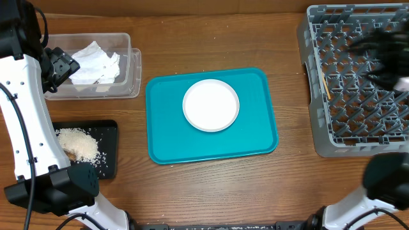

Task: Sort waste into correct bins and load items into the dishwasher
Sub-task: 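Move the right gripper over the white plate, then grasp the plate rim with the right gripper and lift it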

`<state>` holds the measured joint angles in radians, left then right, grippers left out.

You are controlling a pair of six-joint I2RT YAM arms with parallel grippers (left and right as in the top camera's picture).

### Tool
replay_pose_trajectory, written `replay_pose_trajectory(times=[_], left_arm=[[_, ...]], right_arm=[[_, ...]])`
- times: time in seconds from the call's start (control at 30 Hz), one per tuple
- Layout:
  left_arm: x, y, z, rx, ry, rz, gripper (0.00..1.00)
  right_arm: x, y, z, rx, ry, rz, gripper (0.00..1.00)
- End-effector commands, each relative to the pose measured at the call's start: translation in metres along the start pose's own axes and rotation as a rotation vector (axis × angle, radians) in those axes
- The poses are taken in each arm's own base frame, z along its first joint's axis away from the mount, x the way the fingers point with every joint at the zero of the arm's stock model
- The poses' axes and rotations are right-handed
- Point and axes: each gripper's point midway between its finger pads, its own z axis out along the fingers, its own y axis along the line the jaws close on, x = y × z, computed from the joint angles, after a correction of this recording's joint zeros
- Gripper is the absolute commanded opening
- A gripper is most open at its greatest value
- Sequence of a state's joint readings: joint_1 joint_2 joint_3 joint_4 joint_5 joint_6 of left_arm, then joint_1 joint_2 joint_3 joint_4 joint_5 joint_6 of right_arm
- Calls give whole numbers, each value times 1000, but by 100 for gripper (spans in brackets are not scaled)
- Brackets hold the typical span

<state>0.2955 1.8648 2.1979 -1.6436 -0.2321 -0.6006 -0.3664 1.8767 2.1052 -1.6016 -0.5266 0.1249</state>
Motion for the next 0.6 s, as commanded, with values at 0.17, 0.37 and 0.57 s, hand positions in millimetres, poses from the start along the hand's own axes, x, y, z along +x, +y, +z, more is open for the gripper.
replay_pose_trajectory(times=[0.17, 0.37, 0.57], left_arm=[[1, 1, 1, -6, 4, -10, 100], [1, 1, 1, -6, 4, -10, 100], [1, 0, 1, -6, 4, -10, 100]], right_arm=[[106, 98, 119, 132, 234, -515, 100], [125, 148, 151, 187, 96, -663, 97], [145, 124, 191, 310, 64, -546, 91]])
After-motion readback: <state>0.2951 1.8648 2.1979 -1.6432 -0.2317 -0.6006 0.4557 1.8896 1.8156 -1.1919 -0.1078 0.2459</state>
